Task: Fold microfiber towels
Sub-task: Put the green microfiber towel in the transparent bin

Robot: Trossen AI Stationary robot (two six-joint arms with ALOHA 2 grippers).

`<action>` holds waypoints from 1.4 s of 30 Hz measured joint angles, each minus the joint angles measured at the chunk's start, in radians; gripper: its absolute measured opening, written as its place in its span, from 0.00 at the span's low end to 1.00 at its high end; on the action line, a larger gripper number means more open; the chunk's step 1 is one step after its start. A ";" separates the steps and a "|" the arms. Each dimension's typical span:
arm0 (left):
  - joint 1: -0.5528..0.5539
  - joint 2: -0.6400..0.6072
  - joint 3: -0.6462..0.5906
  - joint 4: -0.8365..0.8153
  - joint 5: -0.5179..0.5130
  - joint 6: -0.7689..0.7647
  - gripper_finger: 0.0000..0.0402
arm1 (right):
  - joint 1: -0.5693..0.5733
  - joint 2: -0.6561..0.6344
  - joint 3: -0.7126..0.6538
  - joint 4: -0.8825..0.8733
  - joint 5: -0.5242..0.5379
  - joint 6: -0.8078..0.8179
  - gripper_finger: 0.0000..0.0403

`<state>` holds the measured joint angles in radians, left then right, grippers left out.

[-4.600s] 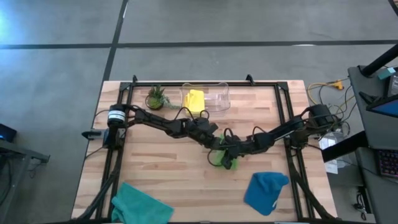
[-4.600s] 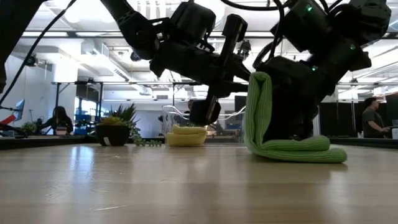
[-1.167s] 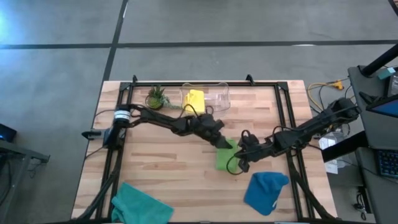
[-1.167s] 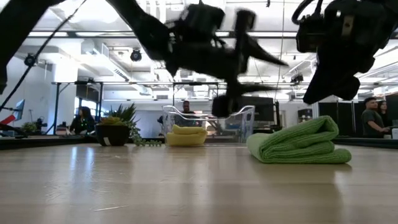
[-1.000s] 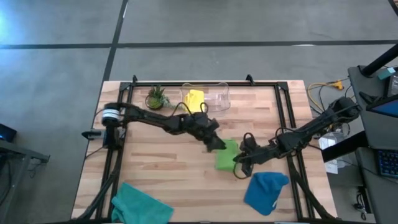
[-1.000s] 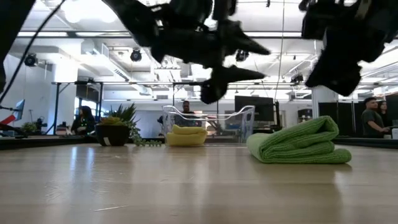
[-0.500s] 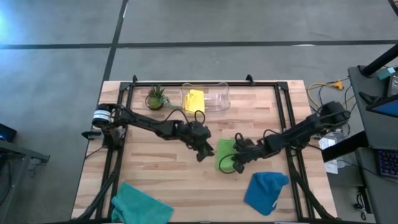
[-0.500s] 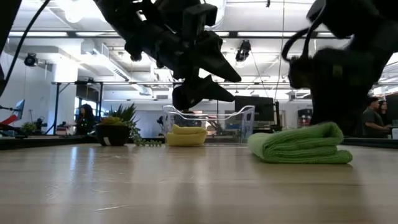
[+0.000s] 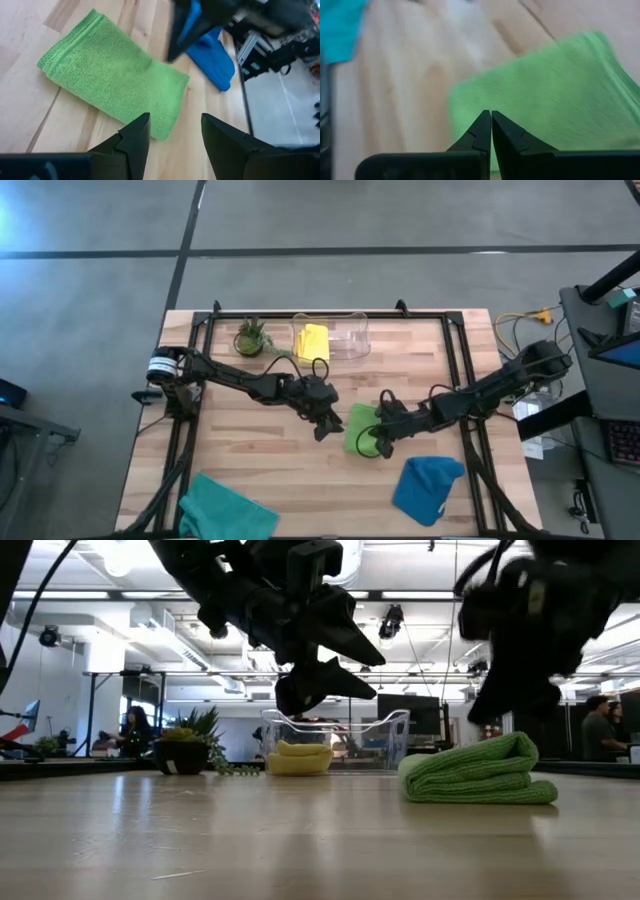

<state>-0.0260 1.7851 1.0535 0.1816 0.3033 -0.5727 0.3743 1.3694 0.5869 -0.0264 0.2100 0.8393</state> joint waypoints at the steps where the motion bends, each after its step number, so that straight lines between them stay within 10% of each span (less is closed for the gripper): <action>1: -0.001 0.000 -0.004 -0.006 0.003 0.010 0.40 | 0.011 -0.007 0.005 0.010 -0.001 -0.044 0.02; 9: -0.002 0.000 -0.038 -0.009 0.033 0.029 0.40 | 0.101 0.006 0.064 0.019 -0.036 -0.321 0.08; 22: -0.012 -0.001 -0.045 -0.007 0.060 0.029 0.40 | 0.118 0.080 0.125 -0.107 -0.033 -0.686 0.52; 42: -0.019 -0.003 -0.045 -0.008 0.062 0.003 0.40 | 0.117 0.268 0.133 -0.121 -0.136 -0.747 0.48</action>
<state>-0.0449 1.7817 1.0080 0.1734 0.3649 -0.5701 0.4908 1.6372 0.7201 -0.1474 0.0744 0.0922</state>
